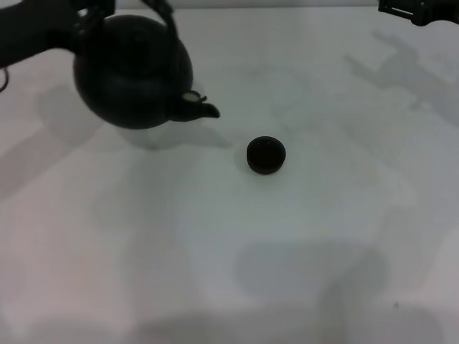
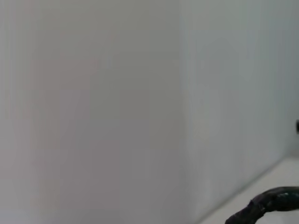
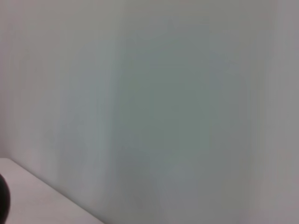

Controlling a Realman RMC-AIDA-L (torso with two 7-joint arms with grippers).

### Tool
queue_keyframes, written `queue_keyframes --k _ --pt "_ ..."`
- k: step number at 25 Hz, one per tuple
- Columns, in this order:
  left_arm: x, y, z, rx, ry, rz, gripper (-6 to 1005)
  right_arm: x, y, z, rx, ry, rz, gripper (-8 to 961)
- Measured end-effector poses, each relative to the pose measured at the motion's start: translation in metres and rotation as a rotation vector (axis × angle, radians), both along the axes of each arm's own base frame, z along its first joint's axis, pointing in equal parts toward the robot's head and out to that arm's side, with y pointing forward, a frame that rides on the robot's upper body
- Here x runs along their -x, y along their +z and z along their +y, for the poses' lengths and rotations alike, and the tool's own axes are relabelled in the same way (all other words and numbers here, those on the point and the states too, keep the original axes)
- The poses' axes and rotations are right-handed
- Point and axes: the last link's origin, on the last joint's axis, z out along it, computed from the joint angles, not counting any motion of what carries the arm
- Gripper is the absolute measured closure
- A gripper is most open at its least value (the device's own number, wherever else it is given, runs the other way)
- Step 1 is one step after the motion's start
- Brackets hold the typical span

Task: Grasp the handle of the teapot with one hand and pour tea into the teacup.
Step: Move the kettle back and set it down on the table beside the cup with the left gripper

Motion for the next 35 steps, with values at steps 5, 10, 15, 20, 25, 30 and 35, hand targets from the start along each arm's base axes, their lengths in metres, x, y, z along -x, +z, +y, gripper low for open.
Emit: queue_keyframes --k 5,10,15,20,25,30,35 --pt "0.039 0.006 -0.023 -0.045 -0.021 -0.121 869 -0.002 0.001 -0.004 0.007 0.004 0.006 93" --pt "0.062 -0.001 -0.033 -0.048 0.016 -0.152 869 -0.006 -0.002 -0.008 0.007 0.005 -0.008 93" --pt "0.074 -0.012 -0.042 -0.049 0.018 -0.119 869 -0.009 -0.006 -0.011 0.01 0.008 -0.02 93" --pt "0.083 -0.017 -0.046 -0.066 0.032 -0.112 868 -0.012 -0.009 -0.012 0.017 0.0 -0.018 93" --pt "0.09 -0.023 -0.049 -0.086 0.034 -0.08 869 -0.011 -0.011 -0.011 0.021 0.001 -0.018 93" --pt "0.095 -0.03 -0.049 -0.099 0.051 -0.071 870 -0.013 -0.011 -0.013 0.023 -0.003 -0.016 93" --pt "0.095 -0.034 -0.047 -0.097 0.063 -0.076 872 -0.013 -0.012 -0.013 0.024 -0.005 -0.015 93"
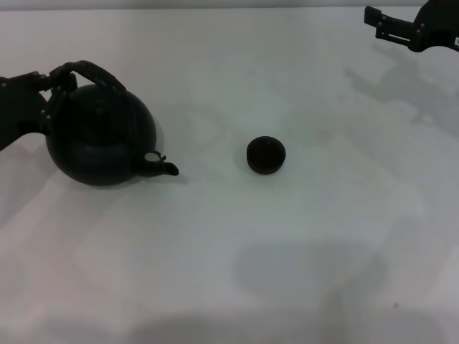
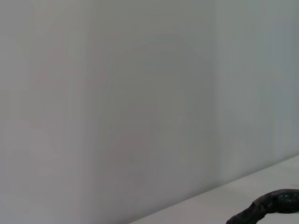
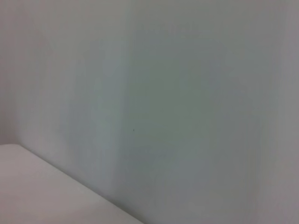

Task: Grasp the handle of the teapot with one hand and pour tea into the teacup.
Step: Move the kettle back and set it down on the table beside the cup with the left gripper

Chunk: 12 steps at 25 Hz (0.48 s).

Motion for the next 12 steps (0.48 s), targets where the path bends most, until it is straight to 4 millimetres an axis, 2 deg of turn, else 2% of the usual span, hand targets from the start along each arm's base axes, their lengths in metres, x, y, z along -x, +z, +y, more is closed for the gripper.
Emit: queue_keyframes --k 12 --pt "0.0047 -0.0019 0.0022 -0.018 0.044 -0.007 876 -0.0037 -0.0027 -0.0021 0.008 -0.014 0.006 93"
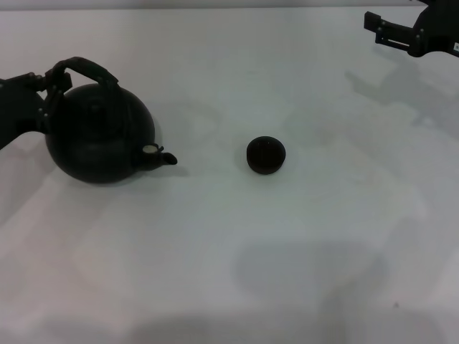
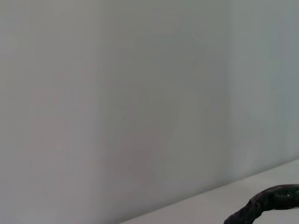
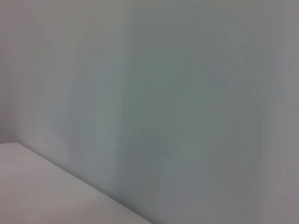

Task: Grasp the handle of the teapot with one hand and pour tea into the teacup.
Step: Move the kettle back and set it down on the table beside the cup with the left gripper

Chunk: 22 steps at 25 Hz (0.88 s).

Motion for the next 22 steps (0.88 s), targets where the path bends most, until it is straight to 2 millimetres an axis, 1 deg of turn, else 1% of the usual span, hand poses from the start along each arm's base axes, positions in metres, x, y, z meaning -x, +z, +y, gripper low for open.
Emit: queue_keyframes --k 5,11,17,22 --pt "0.0029 -0.0011 -0.0008 -0.001 0.017 -0.001 880 -0.0002 -0.0006 -0.0003 0.0 0.003 -0.005 93" --pt "0.0045 -0.0011 -0.0018 -0.001 0.023 0.001 846 0.0002 -0.0006 -0.0002 0.0 0.005 -0.003 93" --pt "0.0036 0.0002 -0.0008 -0.004 0.017 0.006 773 0.0 -0.0007 0.0001 0.0 0.004 -0.003 93" --pt "0.0042 0.0013 -0.0016 -0.009 0.018 0.004 692 0.0007 -0.0007 0.0006 0.0 0.006 -0.002 93"
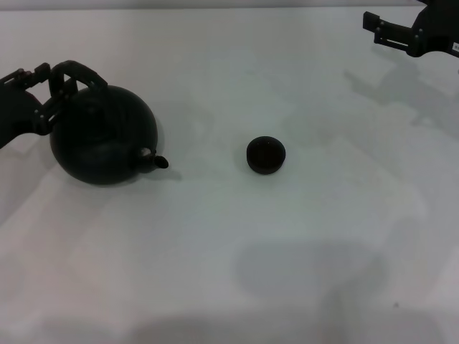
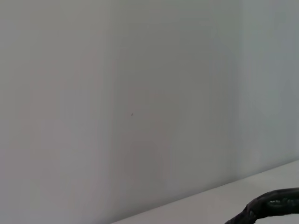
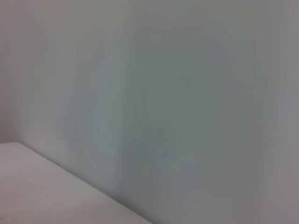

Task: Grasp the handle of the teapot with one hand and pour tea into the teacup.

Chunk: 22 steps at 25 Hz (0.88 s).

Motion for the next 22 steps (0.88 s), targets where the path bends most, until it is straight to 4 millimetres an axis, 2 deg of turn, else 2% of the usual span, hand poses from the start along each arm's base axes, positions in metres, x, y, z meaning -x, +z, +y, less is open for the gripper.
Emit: queue_keyframes --k 5,10,13,22 --pt "0.002 0.0 -0.004 -0.002 -0.007 0.008 611 -0.001 0.0 0.0 -0.001 -0.003 0.002 93" --pt "0.006 0.002 -0.013 -0.006 -0.01 0.01 376 -0.002 0.001 -0.001 -0.002 -0.007 0.004 93" --pt "0.011 0.01 -0.023 -0.028 -0.006 0.013 273 -0.002 0.001 -0.001 -0.002 -0.009 0.004 93" --pt "0.037 0.042 -0.071 -0.203 0.073 -0.036 272 -0.005 0.004 -0.004 -0.005 -0.009 0.005 93"
